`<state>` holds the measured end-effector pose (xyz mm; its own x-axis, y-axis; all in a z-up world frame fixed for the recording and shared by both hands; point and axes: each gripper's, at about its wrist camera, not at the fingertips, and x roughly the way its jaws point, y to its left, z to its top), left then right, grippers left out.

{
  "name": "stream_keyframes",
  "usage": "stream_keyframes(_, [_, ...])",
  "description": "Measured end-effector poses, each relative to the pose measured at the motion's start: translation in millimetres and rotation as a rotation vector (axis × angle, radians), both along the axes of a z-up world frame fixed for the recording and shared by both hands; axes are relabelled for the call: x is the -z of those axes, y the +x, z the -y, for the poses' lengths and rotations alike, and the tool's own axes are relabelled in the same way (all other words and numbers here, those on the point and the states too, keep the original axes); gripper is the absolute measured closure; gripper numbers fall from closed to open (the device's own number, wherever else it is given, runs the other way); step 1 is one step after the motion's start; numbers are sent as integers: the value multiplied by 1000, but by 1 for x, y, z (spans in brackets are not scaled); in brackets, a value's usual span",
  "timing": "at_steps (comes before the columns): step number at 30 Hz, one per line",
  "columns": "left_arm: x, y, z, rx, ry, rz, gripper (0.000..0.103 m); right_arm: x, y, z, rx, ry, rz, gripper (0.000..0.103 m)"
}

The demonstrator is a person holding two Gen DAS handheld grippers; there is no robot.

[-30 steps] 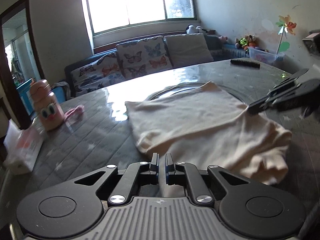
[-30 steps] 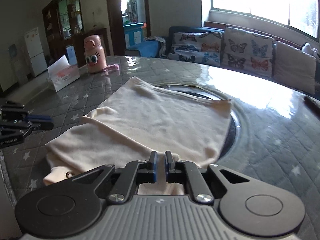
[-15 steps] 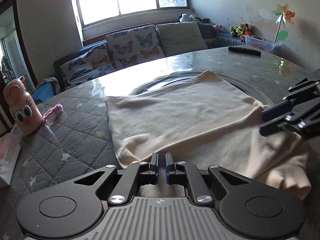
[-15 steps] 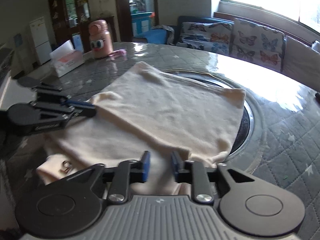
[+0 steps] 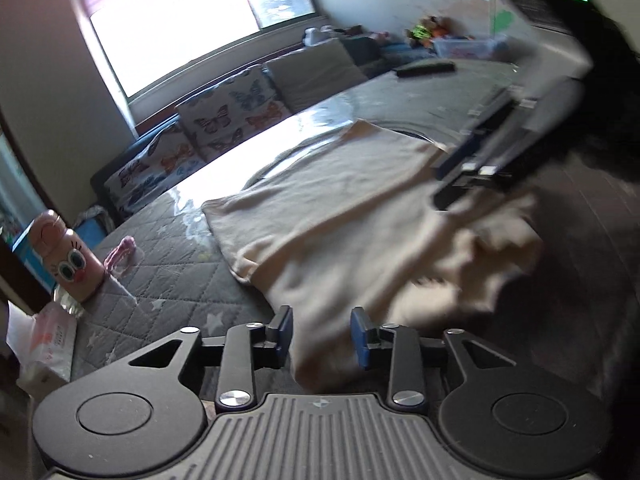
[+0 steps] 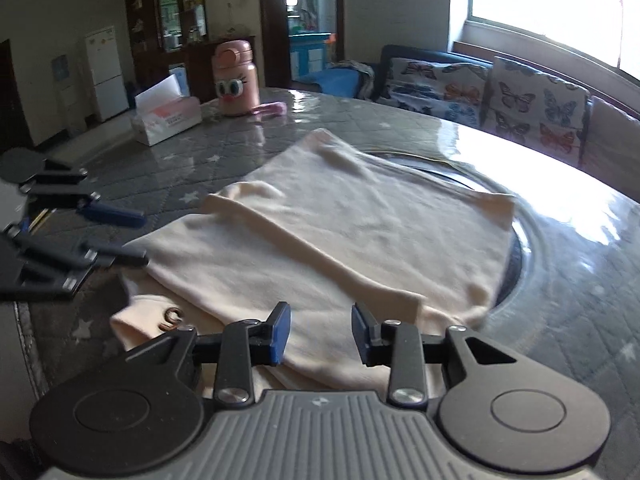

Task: Fold clothes

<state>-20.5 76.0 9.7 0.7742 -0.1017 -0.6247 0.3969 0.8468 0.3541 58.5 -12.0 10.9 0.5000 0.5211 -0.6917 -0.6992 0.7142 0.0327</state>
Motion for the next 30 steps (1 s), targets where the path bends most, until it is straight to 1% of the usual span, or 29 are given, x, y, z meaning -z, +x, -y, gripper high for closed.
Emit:
stream_keyframes(3, [9,-12,10,52,42,1,61,7,0,-5,-17,-19,-6,64])
stream_keyframes(6, [18,-14,23,93,68,11,61,5,-4,-1,-16,-29,-7,64])
stream_keyframes(8, [20,-13,31,117,71,30,61,3,-9,5,-15,-33,-12,63])
stream_keyframes(10, [21,-9,36,135,55,39,62,1,-13,12,-15,-38,-18,63])
stream_keyframes(12, [20,-4,39,144,42,47,76,-2,-17,19,-16,-39,-24,62])
stream_keyframes(13, [20,-2,40,146,36,50,80,-4,-19,22,-16,-36,-25,60])
stream_keyframes(14, [19,0,40,145,27,49,88,-7,-22,25,-20,-33,-24,57])
stream_keyframes(15, [18,2,40,141,13,49,93,-10,-25,28,-27,-31,-21,56])
stream_keyframes(20, [0,18,34,95,-53,60,94,-20,-40,36,-93,-46,6,43])
stream_keyframes(23, [-8,32,33,77,-85,63,94,-22,-48,34,-140,-64,27,39])
stream_keyframes(28, [-14,47,33,67,-111,54,94,-10,-45,17,-162,-87,93,39])
stream_keyframes(30, [-14,49,32,60,-117,48,94,-4,-39,9,-163,-90,103,43])
